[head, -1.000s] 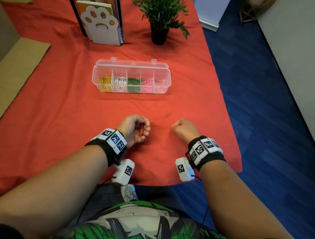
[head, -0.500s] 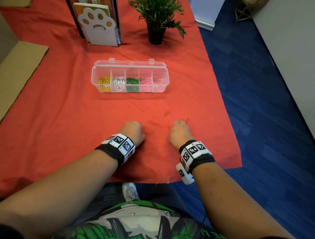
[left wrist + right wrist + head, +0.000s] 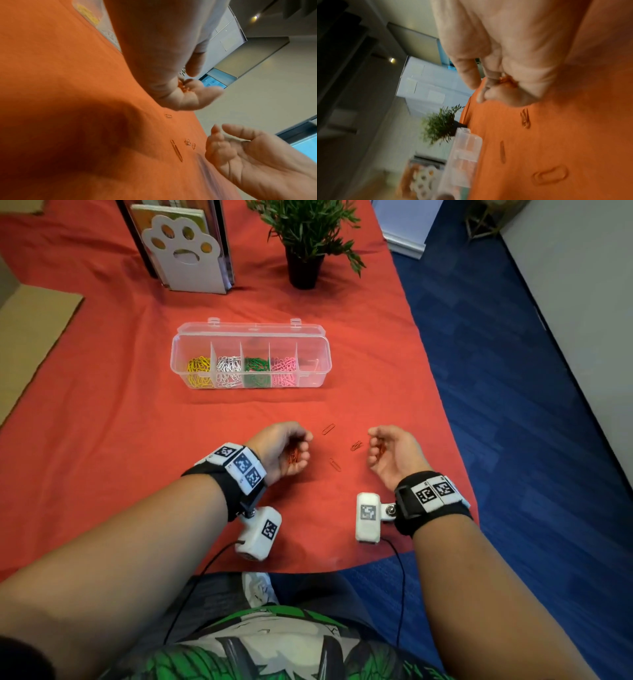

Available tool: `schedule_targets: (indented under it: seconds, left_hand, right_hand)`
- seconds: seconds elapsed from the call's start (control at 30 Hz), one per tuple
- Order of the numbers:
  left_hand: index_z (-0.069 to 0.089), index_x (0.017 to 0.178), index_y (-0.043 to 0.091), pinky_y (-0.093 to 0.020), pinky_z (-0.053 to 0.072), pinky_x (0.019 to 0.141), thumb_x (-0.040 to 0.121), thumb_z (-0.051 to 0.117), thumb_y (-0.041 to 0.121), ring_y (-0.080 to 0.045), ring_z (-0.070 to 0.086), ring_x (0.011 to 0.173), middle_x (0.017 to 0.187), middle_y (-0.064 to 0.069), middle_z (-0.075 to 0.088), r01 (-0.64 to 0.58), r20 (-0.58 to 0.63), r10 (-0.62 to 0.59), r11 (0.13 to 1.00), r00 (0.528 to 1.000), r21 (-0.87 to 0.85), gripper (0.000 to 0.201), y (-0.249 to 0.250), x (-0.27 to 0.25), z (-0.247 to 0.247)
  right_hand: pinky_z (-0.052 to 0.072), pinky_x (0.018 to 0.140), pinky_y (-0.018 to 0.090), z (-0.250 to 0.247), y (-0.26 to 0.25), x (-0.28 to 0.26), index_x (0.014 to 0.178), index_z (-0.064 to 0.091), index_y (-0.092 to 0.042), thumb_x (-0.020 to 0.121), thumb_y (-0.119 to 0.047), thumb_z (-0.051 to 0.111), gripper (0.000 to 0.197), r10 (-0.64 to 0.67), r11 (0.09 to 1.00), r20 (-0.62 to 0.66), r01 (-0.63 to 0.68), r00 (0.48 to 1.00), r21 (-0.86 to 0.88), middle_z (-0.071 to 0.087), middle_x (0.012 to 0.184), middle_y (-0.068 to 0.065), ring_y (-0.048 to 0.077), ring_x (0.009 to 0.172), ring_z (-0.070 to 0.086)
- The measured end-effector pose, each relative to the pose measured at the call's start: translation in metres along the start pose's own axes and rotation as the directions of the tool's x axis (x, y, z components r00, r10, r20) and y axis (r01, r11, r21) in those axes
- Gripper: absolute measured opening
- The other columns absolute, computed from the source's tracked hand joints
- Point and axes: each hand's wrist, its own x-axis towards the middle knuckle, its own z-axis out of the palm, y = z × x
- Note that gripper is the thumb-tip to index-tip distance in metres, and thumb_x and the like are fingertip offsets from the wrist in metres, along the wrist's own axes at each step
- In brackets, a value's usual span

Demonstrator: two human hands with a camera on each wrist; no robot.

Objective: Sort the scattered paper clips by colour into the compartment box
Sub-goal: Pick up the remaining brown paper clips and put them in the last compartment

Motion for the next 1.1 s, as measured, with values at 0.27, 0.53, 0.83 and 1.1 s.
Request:
schedule_targets:
  seconds: [0.27,0.53,0.83,1.1]
  left_hand:
    - [0.070,0.086,0.016,-0.026,0.045,0.074,0.082,0.063,0.033,-0.026,0.065,0.089,0.090,-0.009,0.072,-0.190,-0.042,0.550,0.358,0.834,0.914,0.019,0.006,0.035,0.020]
    - [0.062,0.113,0.012,-0.036,0.048,0.091,0.088,0.053,0.032,-0.032,0.057,0.110,0.115,-0.014,0.064,-0.149,0.136,0.563,-0.022,0.816,0.989,0.033,0.006,0.057,0.034]
    - [0.062,0.095,0.006,-0.037,0.044,0.084,0.089,0.048,0.021,-0.034,0.058,0.096,0.102,-0.017,0.063,-0.205,0.148,0.547,0.043,0.824,0.978,0.021,0.001,0.060,0.036]
    - [0.047,0.061,0.013,-0.012,0.028,0.042,0.061,0.036,0.017,-0.014,0.039,0.039,0.054,-0.004,0.045,-0.022,0.193,0.031,0.998,0.981,-0.051,0.012,0.015,0.030,0.029]
  right_hand:
    - [0.037,0.103,0.035,0.010,-0.005,0.022,0.123,0.049,0.008,0.092,-0.047,0.041,0.063,-0.285,0.090,-0.023,0.003,0.958,-0.996,0.052,0.131,0.023,0.035,0.125,0.047]
    - [0.041,0.099,0.041,0.025,0.010,0.029,0.125,0.038,-0.002,0.090,-0.025,0.045,0.042,-0.304,-0.078,-0.011,-0.036,0.953,-0.996,0.045,0.129,0.020,0.036,0.121,0.047]
    - [0.043,0.079,0.029,0.001,-0.002,0.030,0.090,0.056,-0.011,0.089,-0.011,0.047,0.010,-0.309,0.290,0.049,0.143,0.950,-0.946,0.059,0.088,0.005,0.021,0.085,0.055]
    - [0.041,0.043,0.020,-0.012,-0.019,0.016,0.072,0.053,-0.011,0.089,-0.013,0.038,0.023,0.084,0.993,0.081,-0.089,0.993,0.073,0.048,0.060,0.001,0.013,0.050,0.049]
